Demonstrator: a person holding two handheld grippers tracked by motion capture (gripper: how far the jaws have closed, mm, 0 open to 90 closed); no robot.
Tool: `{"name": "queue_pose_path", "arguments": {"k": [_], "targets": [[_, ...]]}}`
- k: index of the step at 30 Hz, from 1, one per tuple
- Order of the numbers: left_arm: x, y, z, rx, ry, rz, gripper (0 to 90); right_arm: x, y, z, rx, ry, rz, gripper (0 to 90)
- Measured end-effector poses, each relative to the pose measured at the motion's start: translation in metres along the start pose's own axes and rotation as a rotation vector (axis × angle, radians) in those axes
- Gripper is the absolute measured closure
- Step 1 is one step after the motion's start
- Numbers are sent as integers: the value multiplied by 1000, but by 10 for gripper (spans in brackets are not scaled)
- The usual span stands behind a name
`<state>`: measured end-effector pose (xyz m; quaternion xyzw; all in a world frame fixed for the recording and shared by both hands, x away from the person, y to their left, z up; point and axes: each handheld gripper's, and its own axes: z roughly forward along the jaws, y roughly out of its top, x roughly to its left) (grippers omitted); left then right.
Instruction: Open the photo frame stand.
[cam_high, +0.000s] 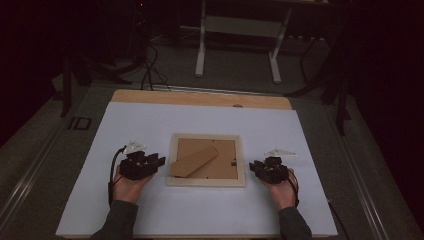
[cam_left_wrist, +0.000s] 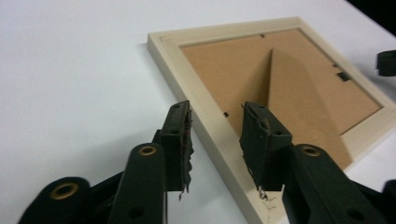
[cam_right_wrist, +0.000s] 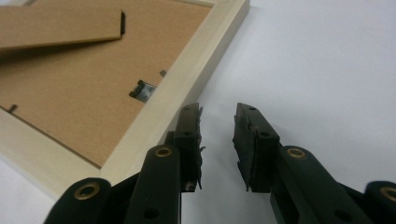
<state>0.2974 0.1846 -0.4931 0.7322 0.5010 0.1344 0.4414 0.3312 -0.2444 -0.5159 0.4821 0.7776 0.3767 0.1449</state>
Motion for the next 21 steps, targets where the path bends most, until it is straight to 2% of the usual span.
{"name": "queue_pose_path", "arguments": {"k": [8, 16, 21], "targets": [[-14, 11, 0, 10, -26, 59, 570, -3, 3, -4, -18, 3, 14, 693], [-25, 27, 3, 18, -114, 88, 550, -5, 2, -6, -22, 9, 26, 686], [-26, 30, 9, 43, -130, 99, 560, -5, 3, -7, -24, 13, 29, 683]]}}
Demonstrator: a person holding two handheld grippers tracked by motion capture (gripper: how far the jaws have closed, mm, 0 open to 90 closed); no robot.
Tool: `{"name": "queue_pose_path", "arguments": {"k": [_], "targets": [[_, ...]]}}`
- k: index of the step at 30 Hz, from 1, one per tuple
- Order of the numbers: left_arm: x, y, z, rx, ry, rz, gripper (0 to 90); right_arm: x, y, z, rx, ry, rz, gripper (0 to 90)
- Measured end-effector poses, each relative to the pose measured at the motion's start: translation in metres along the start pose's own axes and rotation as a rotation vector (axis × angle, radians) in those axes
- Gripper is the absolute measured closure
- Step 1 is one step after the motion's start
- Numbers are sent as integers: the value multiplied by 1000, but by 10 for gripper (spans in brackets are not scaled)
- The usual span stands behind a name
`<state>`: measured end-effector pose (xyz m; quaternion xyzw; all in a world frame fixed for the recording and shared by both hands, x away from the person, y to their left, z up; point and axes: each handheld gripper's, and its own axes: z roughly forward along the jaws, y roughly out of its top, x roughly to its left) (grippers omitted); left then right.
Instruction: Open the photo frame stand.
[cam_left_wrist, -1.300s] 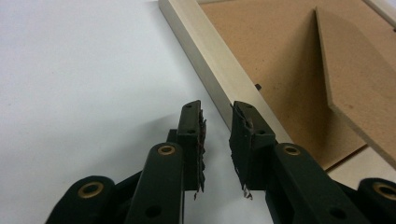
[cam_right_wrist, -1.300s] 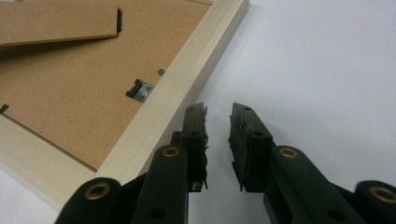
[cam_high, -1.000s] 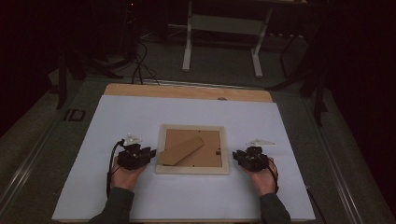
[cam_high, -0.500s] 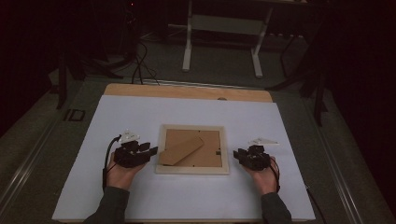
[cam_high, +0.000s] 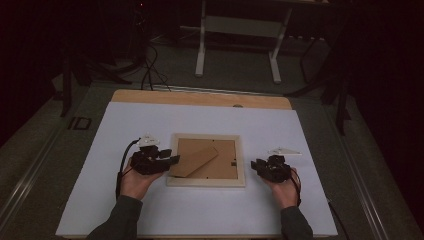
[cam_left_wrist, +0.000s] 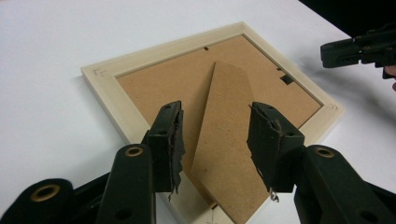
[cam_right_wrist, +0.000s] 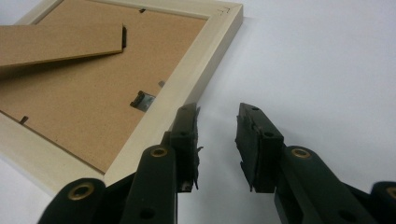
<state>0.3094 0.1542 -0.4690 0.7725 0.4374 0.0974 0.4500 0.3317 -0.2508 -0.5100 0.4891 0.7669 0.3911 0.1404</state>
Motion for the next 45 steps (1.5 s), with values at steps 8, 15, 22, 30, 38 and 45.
{"name": "queue_pose_path", "arguments": {"k": [8, 15, 22, 30, 38, 45], "targets": [[4, 6, 17, 63, -35, -23, 515, 6, 2, 2, 0, 29, -13, 700], [13, 4, 32, 119, -86, -39, 444, 4, 3, 0, -10, 32, -2, 689], [7, 3, 51, 175, -123, -4, 374, 4, 3, 2, -8, 47, 7, 687], [1, 3, 63, 224, -153, 33, 322, 2, 2, 2, -4, 51, 11, 684], [-3, 4, 69, 258, -134, 70, 323, 3, 0, 4, 5, 54, 10, 678], [-7, 1, 75, 296, -123, 85, 340, 4, 1, 5, 5, 60, 12, 674]]}}
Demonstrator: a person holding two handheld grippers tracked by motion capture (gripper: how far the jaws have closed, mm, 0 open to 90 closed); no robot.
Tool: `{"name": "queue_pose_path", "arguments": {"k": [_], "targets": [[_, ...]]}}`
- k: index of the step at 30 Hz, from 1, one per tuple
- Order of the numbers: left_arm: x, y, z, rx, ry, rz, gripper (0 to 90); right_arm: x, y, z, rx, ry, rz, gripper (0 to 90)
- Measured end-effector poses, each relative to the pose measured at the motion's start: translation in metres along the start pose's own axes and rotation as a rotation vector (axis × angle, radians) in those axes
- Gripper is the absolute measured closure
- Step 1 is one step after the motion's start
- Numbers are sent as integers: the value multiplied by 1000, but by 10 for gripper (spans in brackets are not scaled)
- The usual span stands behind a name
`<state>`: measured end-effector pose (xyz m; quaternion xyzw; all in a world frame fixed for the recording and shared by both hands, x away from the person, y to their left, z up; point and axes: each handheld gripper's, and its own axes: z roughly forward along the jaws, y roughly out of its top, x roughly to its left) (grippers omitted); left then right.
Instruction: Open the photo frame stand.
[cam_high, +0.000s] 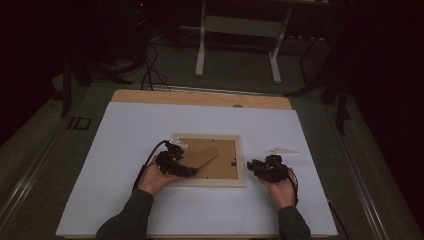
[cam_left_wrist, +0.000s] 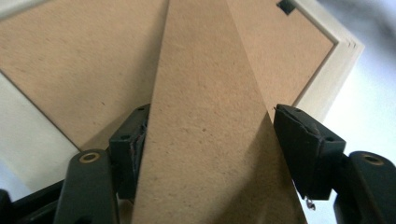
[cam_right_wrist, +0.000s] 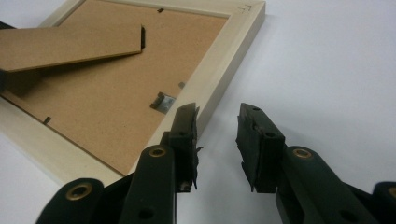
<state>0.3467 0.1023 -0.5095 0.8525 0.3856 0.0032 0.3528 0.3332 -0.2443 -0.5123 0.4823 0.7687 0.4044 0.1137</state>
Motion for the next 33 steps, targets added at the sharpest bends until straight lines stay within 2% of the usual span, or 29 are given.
{"name": "queue_pose_path", "arguments": {"k": [6, 14, 22, 33], "targets": [[-2, -2, 1, 4, 20, 11, 353, 1, 0, 0, -2, 3, -1, 671], [-8, -5, 2, -6, 67, 47, 355, 0, -1, 0, 0, 5, 7, 667], [-12, -6, 0, -24, 90, 71, 355, 5, 0, 3, 13, 15, -9, 662], [-18, -6, -1, -32, 129, 115, 354, 9, 16, 7, 26, 19, -46, 646]]}}
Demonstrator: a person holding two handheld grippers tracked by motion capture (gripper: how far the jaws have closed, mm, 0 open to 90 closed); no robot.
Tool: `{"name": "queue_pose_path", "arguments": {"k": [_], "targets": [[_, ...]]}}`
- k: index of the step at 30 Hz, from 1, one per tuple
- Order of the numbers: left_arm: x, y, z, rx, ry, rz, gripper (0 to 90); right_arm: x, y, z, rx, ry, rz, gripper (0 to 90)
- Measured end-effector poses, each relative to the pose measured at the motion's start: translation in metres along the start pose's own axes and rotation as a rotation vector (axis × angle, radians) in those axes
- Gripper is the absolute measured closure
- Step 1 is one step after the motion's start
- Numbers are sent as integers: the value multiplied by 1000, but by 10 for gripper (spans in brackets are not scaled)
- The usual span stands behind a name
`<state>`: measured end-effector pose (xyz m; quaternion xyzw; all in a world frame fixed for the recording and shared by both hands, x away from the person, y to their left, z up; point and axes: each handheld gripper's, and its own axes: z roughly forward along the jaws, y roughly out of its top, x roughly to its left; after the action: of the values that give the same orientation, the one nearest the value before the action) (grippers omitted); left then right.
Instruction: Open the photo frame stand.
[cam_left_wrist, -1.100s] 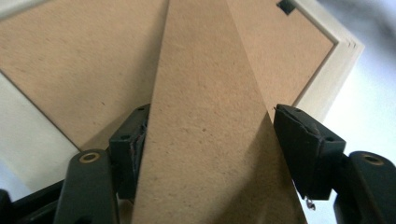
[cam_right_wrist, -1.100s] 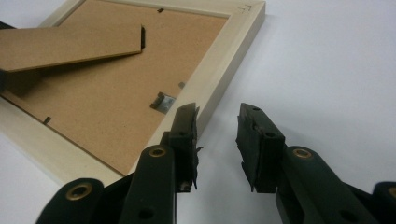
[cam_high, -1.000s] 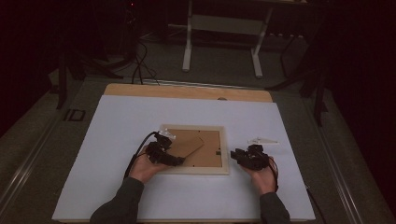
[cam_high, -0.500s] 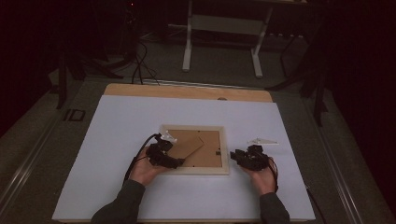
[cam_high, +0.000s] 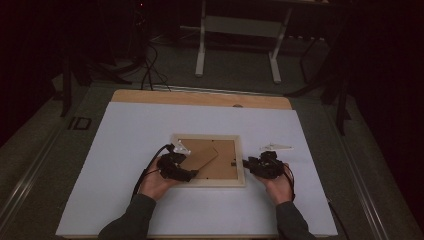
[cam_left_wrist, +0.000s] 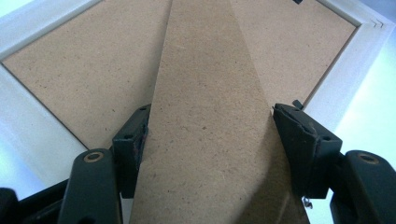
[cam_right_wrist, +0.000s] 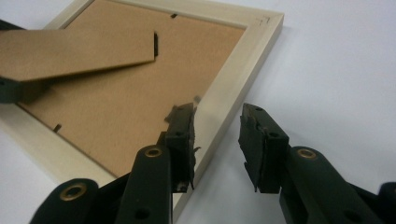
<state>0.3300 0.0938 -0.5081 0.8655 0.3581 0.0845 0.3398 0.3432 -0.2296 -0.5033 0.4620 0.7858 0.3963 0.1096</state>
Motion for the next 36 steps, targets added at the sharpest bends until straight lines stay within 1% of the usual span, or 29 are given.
{"name": "queue_pose_path", "arguments": {"k": [4, 10, 15, 21, 22, 24, 26, 29, 33, 36], "targets": [[-1, 0, 0, 3, 14, 16, 353, 1, 12, 2, 5, -2, -17, 596], [-4, 0, -1, 0, 27, 26, 353, 0, 27, 4, 17, -12, -34, 584], [-7, 0, -2, 2, 45, 42, 353, -4, 33, 7, 30, -6, -30, 577], [-9, 0, -3, -4, 56, 47, 353, -12, 37, 12, 53, 4, 2, 577], [-10, 0, -4, -8, 58, 45, 353, -13, 38, 13, 54, 3, 3, 577], [-10, 0, -4, -12, 61, 52, 353, -15, 39, 14, 60, 4, 8, 577], [-11, 0, -5, -12, 64, 55, 353, -15, 41, 15, 66, 13, 11, 577], [-11, -1, -5, -14, 65, 52, 353, -16, 45, 16, 66, 26, 1, 571], [-13, -1, -5, -22, 74, 59, 353, -15, 48, 17, 78, 36, -14, 566], [-15, -1, -7, -33, 87, 74, 353, -14, 53, 21, 105, 39, -27, 561]]}}
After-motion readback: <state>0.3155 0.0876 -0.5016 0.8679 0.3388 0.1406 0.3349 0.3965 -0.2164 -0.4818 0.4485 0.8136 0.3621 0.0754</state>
